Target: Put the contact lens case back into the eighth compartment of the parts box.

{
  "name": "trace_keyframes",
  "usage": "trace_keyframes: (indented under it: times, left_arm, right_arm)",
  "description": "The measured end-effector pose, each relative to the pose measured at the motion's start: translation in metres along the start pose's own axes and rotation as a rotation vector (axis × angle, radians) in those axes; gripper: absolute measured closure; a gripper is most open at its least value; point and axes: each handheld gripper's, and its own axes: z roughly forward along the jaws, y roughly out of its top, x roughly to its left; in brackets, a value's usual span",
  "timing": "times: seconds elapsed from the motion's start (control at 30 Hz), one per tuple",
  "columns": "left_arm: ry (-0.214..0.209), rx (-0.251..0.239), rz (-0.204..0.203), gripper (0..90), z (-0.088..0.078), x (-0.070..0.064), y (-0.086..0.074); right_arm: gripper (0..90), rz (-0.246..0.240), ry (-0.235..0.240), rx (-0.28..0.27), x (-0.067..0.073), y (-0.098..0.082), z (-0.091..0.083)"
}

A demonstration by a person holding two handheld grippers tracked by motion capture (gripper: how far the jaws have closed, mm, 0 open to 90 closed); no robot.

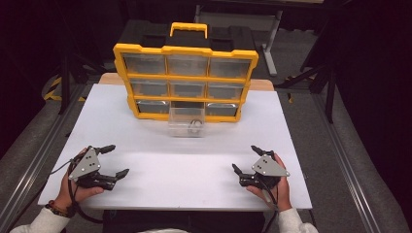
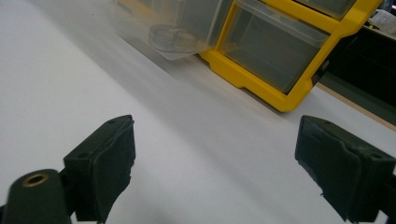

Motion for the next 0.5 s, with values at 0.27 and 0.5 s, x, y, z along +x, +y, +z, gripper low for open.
trace_keyframes:
  times: [0.27,0.5]
  left_arm:
    - [-0.002,0.007,0.0,9.4,0.0006,0.002,-0.0024]
    - [0.012,0.007,-0.012,9.4,-0.0015,0.0025,-0.0027]
  right_arm:
    - [13.3,-0.009,0.017,-0.006,0.0028,0.0051,0.0035]
    - [13.3,-0.01,0.025,-0.013,0.0045,0.0076,0.0054]
